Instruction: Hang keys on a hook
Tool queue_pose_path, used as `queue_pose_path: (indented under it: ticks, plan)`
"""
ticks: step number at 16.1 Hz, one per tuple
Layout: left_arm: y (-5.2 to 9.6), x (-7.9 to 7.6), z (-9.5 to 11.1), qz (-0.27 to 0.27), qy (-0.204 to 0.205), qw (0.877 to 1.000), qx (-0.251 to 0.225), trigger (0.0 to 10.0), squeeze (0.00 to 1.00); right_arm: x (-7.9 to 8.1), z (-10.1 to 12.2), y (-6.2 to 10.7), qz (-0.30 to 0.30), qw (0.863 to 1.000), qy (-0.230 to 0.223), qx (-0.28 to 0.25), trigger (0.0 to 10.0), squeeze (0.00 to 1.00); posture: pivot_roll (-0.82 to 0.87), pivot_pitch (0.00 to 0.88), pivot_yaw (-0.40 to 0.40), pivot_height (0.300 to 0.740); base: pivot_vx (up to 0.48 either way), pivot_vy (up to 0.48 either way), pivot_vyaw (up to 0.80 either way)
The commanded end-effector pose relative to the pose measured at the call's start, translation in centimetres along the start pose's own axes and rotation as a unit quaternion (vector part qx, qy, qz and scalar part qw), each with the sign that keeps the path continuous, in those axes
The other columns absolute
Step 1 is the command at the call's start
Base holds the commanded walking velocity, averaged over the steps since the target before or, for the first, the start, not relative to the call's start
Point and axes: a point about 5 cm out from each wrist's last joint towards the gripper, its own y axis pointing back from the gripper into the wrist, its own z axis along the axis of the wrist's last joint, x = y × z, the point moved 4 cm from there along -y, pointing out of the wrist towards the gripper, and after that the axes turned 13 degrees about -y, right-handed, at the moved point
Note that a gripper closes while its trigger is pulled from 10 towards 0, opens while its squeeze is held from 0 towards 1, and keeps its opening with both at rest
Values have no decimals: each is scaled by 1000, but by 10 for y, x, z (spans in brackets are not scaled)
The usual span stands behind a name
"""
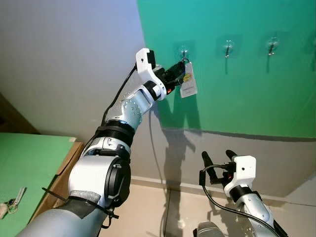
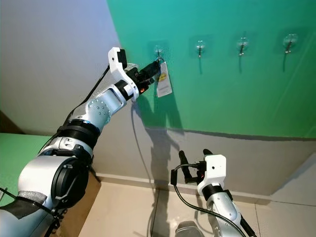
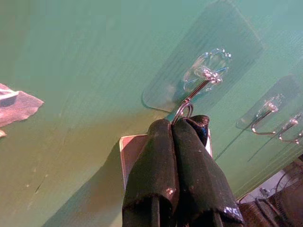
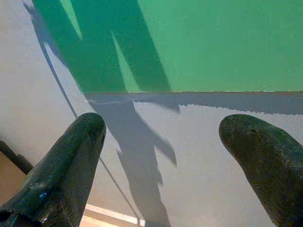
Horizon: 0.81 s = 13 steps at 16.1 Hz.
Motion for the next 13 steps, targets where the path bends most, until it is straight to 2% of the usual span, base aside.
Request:
queue_pose_path:
  ticks: [1,4,6,7,8,12,13]
  plan:
    - [21,29,-57,76,11,991,114,0,0,5,-4,-1,12,1000,-1,8,10000,0,-321,0,171,713,0,0,0]
    - [25,34,-63,91,-15,987,129,0,0,7,-5,-2,14,1000,-1,10,10000,0,-317,1,169,713,0,0,0]
    - [26,37,-65,98,-41,985,139,3176,0,8,-5,-3,15,1000,-1,11,10000,0,-315,1,169,713,0,0,0]
    - [26,35,-65,94,-39,985,139,10000,878,8,-5,-4,15,1000,-1,11,10000,0,-314,1,169,713,0,0,0]
    - [26,35,-66,94,-39,985,140,10000,1000,8,-5,-4,15,1000,-1,11,10000,0,-313,1,169,713,0,0,0]
    - [28,37,-72,100,-41,982,154,10000,1000,8,-6,-4,16,1000,-1,12,10000,0,-312,2,171,713,0,0,0]
    - [31,39,-77,111,-27,980,164,10000,1000,8,-7,-3,16,1000,-2,14,10000,0,-312,4,170,713,0,0,0]
